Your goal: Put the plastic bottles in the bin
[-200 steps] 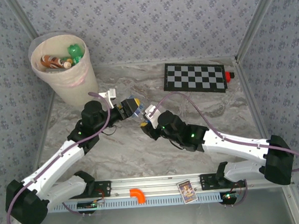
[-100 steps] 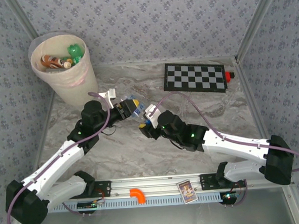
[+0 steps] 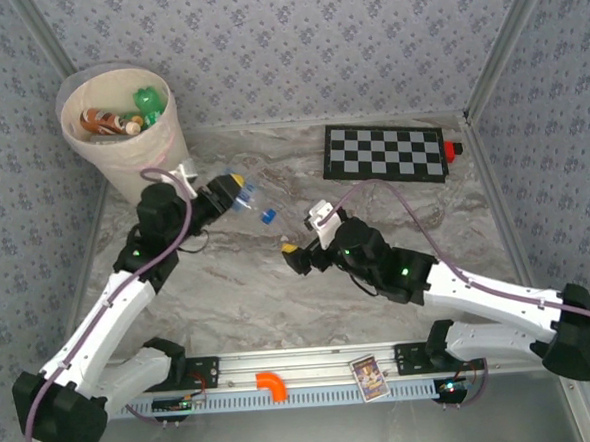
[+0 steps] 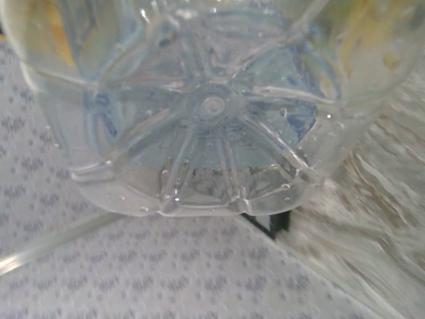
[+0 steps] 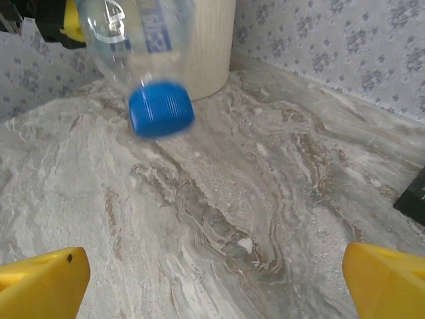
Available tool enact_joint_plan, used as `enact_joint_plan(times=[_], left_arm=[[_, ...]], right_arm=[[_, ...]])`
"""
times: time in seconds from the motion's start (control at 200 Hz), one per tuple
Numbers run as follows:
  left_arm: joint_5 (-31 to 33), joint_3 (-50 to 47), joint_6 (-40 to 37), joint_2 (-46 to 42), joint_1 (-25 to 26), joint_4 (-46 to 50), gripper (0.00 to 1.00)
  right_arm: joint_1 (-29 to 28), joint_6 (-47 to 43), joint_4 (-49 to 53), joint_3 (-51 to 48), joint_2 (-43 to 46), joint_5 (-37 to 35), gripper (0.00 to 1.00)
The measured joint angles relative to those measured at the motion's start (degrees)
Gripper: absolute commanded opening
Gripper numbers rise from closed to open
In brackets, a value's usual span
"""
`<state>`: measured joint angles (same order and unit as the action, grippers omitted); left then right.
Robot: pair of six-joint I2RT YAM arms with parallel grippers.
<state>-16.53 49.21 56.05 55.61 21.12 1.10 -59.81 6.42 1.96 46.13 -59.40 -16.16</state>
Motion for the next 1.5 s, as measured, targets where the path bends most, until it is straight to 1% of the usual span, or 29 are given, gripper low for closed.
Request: enact_joint_plan(times=[0.27, 0.475, 0.675, 0.835, 1.014, 1.159, 1.349, 1.434, 1.499], left_arm=[[-3.2, 14.7, 0.7, 1.7, -14.8, 9.6, 0.55], [-5.2, 24.8, 2.5, 6.8, -24.9, 14.2, 0.55], [-5.2, 33.1, 5.0, 13.9, -31.4, 16.4, 0.55], [-4.4, 38.4, 7.1, 20.1, -36.1, 17.6, 0.55], [-0.5, 41.3, 8.2, 24.4, -39.1, 18.5, 0.55], [2.7, 43.2, 9.9, 27.9, -39.1, 18.6, 0.55], [5.7, 50.0, 11.1, 35.1, -39.1, 19.7, 0.57], [6.8, 53.9, 11.2, 38.4, -39.1, 21.6, 0.63], [7.3, 57.5, 10.8, 41.0, -39.1, 23.4, 0.76]], right_arm=[[1.1, 0.5, 0.0, -3.6, 6.8, -0.2, 1.0], [1.2, 0.6, 0.0, -5.0, 10.1, -0.1, 1.0], [1.3, 0.7, 0.0, -6.8, 14.4, -0.1, 0.99], [1.4, 0.9, 0.1, -8.1, 16.0, -0.1, 0.99], [1.5, 1.7, 0.1, -9.3, 18.0, 0.1, 0.99], [1.5, 1.8, 0.1, -9.9, 18.2, 0.3, 1.0], [1.6, 2.0, 0.1, -9.9, 18.3, 0.5, 1.0], [1.6, 2.2, 0.2, -9.9, 18.3, 0.5, 1.0], [1.7, 2.2, 0.3, -9.9, 18.5, 0.5, 1.0]])
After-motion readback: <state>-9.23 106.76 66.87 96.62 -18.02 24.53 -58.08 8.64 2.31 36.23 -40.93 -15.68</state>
